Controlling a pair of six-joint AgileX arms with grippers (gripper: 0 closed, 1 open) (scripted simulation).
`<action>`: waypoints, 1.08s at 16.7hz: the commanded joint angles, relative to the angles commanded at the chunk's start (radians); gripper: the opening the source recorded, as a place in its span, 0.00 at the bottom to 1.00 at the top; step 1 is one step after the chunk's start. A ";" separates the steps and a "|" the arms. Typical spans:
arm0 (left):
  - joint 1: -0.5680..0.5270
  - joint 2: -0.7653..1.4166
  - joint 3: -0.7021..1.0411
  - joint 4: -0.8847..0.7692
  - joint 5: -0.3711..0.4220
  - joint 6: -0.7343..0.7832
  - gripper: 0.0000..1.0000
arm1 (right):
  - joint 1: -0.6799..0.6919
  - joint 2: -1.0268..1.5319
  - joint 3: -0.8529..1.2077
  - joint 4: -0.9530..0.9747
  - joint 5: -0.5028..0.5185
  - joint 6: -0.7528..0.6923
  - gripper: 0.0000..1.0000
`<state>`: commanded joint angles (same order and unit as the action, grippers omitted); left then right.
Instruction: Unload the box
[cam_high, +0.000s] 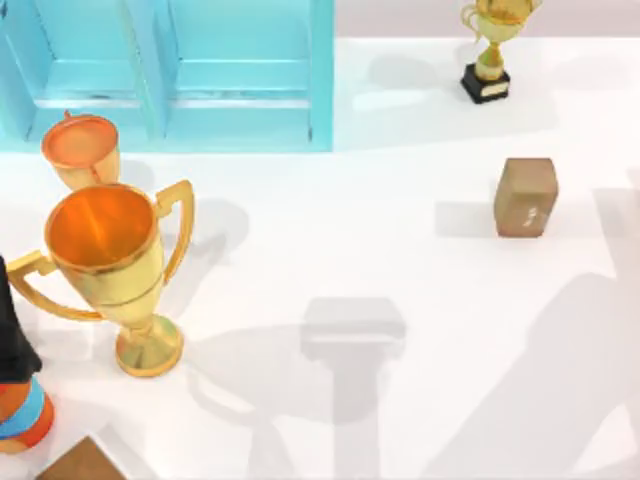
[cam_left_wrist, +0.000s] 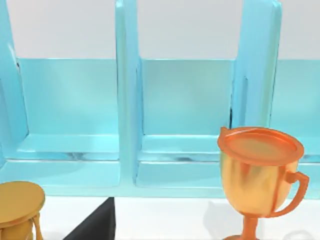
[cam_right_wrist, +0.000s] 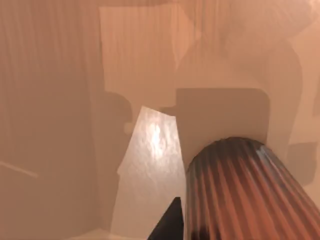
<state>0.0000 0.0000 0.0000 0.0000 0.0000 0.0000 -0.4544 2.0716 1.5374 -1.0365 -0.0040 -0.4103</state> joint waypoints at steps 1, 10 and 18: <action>0.000 0.000 0.000 0.000 0.000 0.000 1.00 | 0.000 0.000 0.000 0.000 0.000 0.000 0.32; 0.000 0.000 0.000 0.000 0.000 0.000 1.00 | 0.000 0.000 0.000 0.000 0.000 0.000 0.00; 0.000 0.000 0.000 0.000 0.000 0.000 1.00 | 0.001 -0.017 0.070 -0.017 -0.009 -0.020 0.00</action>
<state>0.0000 0.0000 0.0000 0.0000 0.0000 0.0000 -0.4537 2.0541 1.6072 -1.0531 -0.0133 -0.4303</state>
